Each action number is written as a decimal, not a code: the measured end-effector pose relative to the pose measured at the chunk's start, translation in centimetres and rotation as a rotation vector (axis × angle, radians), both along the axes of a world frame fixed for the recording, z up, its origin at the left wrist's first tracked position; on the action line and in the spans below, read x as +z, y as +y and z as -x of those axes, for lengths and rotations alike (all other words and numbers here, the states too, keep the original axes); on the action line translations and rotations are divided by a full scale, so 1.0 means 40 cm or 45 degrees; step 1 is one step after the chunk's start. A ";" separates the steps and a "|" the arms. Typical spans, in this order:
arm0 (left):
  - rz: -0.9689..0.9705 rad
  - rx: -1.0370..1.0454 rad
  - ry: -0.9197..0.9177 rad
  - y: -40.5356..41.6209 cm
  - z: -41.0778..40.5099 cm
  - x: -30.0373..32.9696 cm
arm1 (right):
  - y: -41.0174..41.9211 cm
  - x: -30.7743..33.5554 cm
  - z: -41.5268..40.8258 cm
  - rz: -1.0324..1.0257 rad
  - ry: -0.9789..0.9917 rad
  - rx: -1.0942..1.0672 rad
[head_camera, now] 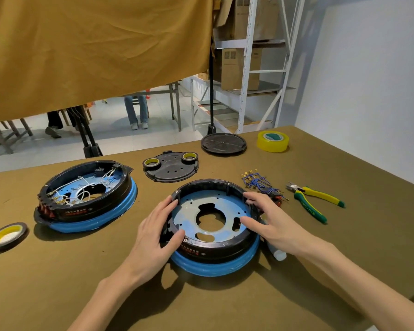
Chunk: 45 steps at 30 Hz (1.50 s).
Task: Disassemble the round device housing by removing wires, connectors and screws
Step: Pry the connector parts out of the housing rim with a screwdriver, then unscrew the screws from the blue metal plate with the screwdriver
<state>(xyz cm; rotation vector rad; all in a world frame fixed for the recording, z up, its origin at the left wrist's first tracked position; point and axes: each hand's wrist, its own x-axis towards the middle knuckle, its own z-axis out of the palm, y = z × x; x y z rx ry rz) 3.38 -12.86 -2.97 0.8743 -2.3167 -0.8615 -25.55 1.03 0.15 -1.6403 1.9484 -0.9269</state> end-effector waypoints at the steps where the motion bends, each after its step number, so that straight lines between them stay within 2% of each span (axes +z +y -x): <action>1: 0.025 -0.011 -0.022 -0.002 0.002 0.000 | -0.001 0.000 0.003 -0.015 -0.021 0.024; 4: 0.100 -0.019 -0.070 -0.017 0.014 0.004 | -0.031 0.015 0.008 -0.015 0.038 0.050; 9: 0.080 0.015 -0.135 -0.069 0.049 0.035 | -0.137 0.049 -0.005 -0.020 0.411 -0.016; 12: 0.270 0.034 -0.243 -0.082 0.062 0.046 | -0.168 0.044 -0.010 -0.114 0.506 0.040; 15: 0.405 0.024 -0.302 -0.078 0.062 0.043 | -0.163 0.032 -0.011 -0.043 0.582 -0.026; 18: 0.435 0.021 -0.286 -0.072 0.056 0.040 | -0.158 0.027 -0.006 -0.038 0.775 0.030; 23: 0.385 0.084 -0.210 -0.030 0.058 0.023 | -0.187 0.048 0.019 -0.103 0.877 0.164; 27: 0.471 0.001 -0.194 0.006 0.047 0.002 | -0.201 0.061 0.027 -0.072 0.863 0.202; 29: 0.496 -0.068 -0.166 0.010 0.033 -0.002 | -0.181 0.074 0.014 0.026 0.856 0.200; 32: 0.563 -0.024 -0.142 0.011 0.026 -0.002 | -0.118 0.080 -0.039 0.220 0.671 0.321; 34: 0.628 0.028 -0.167 0.015 0.034 0.002 | -0.071 0.073 -0.075 0.159 0.575 0.484; 36: 0.676 0.029 -0.208 0.016 0.045 0.010 | -0.043 0.056 -0.097 0.122 0.681 0.576; 39: 0.689 0.000 -0.215 0.017 0.064 0.026 | -0.033 0.042 -0.084 0.146 0.868 0.553; 41: 0.579 -0.026 -0.098 0.022 0.068 0.039 | -0.033 0.050 -0.068 0.162 0.754 0.479; 42: 0.491 -0.047 0.038 0.024 0.067 0.047 | -0.034 0.062 -0.064 0.196 0.645 0.435; 45: 0.343 -0.121 0.461 0.025 0.057 0.082 | -0.049 0.130 -0.065 0.348 0.162 0.350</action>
